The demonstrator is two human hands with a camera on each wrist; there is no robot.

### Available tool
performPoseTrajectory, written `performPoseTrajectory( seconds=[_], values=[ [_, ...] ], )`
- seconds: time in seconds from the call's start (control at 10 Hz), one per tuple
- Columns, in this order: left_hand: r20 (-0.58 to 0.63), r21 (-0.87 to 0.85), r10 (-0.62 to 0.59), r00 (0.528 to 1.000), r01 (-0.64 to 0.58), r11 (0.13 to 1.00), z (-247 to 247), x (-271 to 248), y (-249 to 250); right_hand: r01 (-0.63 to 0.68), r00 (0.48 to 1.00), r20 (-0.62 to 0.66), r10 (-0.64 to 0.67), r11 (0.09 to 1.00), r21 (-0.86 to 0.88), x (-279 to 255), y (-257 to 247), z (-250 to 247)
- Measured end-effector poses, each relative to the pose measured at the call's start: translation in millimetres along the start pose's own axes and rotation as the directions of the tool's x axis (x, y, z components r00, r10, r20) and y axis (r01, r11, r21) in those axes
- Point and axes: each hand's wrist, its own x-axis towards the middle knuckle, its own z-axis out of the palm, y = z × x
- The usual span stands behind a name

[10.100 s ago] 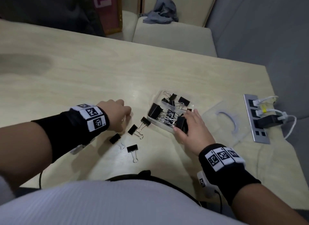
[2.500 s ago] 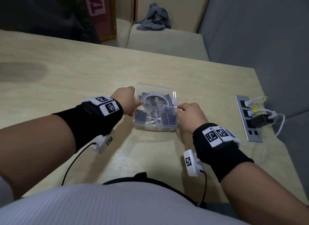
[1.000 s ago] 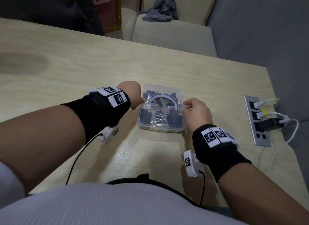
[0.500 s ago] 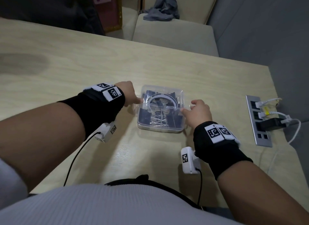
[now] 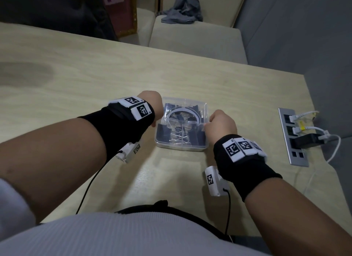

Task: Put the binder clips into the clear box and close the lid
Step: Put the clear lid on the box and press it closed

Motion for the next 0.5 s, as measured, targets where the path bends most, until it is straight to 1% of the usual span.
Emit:
performPoseTrajectory(
  seconds=[0.1, 0.3, 0.4, 0.5],
  values=[
    [-0.026, -0.017, -0.001, 1.000, 0.001, 1.000, 1, -2, -1, 0.009, 1.000, -0.010, -0.009, 1.000, -0.002, 0, -1, 1],
    [-0.129, -0.102, 0.011, 0.992, -0.024, 0.994, 10, -5, -6, 0.000, 1.000, -0.004, 0.000, 0.999, 0.041, -1, 6, 1],
    [-0.182, -0.220, 0.018, 0.983, -0.059, 0.974, 16, -10, -14, 0.010, 0.999, 0.044, -0.012, 0.999, 0.042, -6, 14, -3],
    [-0.188, -0.364, -0.003, 0.982, -0.067, 0.929, 28, -18, -27, 0.053, 0.998, 0.027, -0.054, 0.998, 0.047, -14, 27, -13]
  ],
)
